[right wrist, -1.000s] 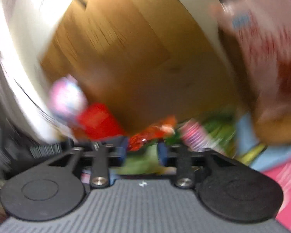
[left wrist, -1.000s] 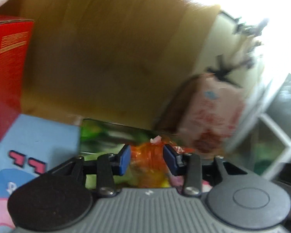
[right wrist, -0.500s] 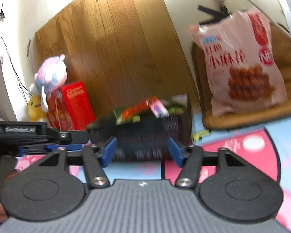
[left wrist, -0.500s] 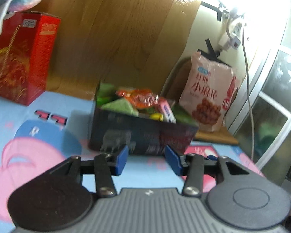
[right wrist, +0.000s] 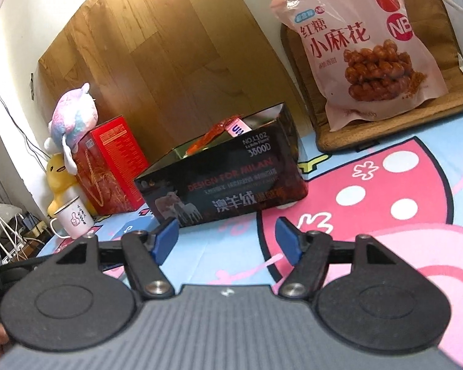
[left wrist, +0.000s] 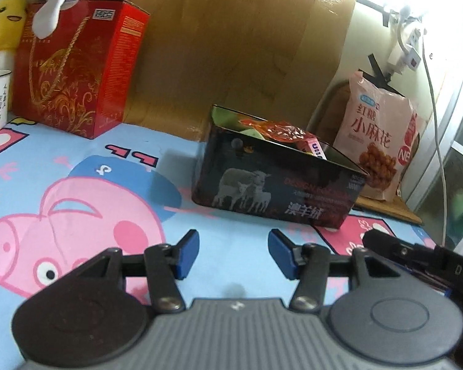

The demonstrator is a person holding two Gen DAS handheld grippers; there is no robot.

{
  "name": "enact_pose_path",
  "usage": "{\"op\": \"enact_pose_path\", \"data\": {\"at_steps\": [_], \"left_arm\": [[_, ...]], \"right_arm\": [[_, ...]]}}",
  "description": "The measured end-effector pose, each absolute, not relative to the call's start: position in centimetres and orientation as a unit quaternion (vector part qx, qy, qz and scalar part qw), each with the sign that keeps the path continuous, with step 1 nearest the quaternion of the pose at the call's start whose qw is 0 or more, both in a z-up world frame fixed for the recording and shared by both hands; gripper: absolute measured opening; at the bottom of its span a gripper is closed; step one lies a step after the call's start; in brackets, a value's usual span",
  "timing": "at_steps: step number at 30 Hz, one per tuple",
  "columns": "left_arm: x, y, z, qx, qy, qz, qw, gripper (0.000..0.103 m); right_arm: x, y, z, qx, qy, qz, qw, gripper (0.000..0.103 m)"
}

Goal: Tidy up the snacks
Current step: 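Lift the orange snack bag over the black tin box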

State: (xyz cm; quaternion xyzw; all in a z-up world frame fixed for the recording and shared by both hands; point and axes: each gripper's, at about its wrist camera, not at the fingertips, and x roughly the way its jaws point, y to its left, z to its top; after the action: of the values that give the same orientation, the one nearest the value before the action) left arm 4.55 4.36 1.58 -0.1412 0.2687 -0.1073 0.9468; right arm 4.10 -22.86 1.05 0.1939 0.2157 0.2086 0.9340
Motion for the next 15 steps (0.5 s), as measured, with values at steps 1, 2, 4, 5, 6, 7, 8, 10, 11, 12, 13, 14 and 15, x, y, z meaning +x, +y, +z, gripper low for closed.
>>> {"op": "enact_pose_path", "data": {"at_steps": [1, 2, 4, 5, 6, 7, 8, 10, 11, 12, 13, 14, 15], "left_arm": [[4.4, 4.3, 1.6, -0.139, 0.264, -0.106, 0.948, 0.051], [4.3, 4.2, 1.7, -0.136, 0.261, -0.107, 0.950, 0.051], [4.2, 4.0, 1.8, -0.129, 0.256, -0.109, 0.952, 0.052], [4.2, 4.0, 1.8, -0.126, 0.255, -0.113, 0.952, 0.052], [4.2, 3.9, 1.8, -0.124, 0.254, -0.116, 0.952, 0.052], [4.2, 3.8, 1.8, -0.122, 0.255, -0.120, 0.952, 0.052], [4.2, 3.8, 1.9, -0.121, 0.256, -0.123, 0.951, 0.052], [4.3, 3.8, 1.8, -0.122, 0.259, -0.128, 0.950, 0.053], [4.4, 3.8, 1.8, -0.123, 0.260, -0.129, 0.949, 0.054], [4.4, 3.9, 1.8, -0.124, 0.262, -0.130, 0.948, 0.055], [4.5, 3.9, 1.8, -0.125, 0.263, -0.131, 0.948, 0.055], [4.5, 4.0, 1.8, -0.126, 0.264, -0.132, 0.947, 0.055], [4.6, 4.0, 1.8, -0.127, 0.266, -0.133, 0.946, 0.055]], "right_arm": [[4.1, -22.8, 1.1, 0.193, 0.215, 0.210, 0.934, 0.070], [4.1, -22.8, 1.1, 0.193, 0.215, 0.212, 0.934, 0.067], [4.2, -23.0, 1.2, 0.194, 0.217, 0.211, 0.933, 0.054], [4.4, -23.1, 1.5, 0.195, 0.221, 0.212, 0.932, 0.047], [4.9, -23.2, 2.1, 0.194, 0.219, 0.212, 0.932, 0.046], [5.4, -23.4, 3.0, 0.192, 0.210, 0.212, 0.935, 0.046], [6.1, -23.6, 4.1, 0.190, 0.198, 0.211, 0.938, 0.046], [8.5, -24.1, 6.7, 0.178, 0.180, 0.209, 0.945, 0.046], [10.5, -24.2, 7.9, 0.166, 0.181, 0.208, 0.947, 0.046], [12.0, -23.8, 8.9, 0.157, 0.185, 0.205, 0.948, 0.046], [14.1, -23.2, 9.7, 0.146, 0.196, 0.199, 0.949, 0.046], [16.0, -22.5, 10.2, 0.138, 0.213, 0.195, 0.947, 0.046], [17.9, -21.9, 10.5, 0.134, 0.235, 0.194, 0.943, 0.046]]}}
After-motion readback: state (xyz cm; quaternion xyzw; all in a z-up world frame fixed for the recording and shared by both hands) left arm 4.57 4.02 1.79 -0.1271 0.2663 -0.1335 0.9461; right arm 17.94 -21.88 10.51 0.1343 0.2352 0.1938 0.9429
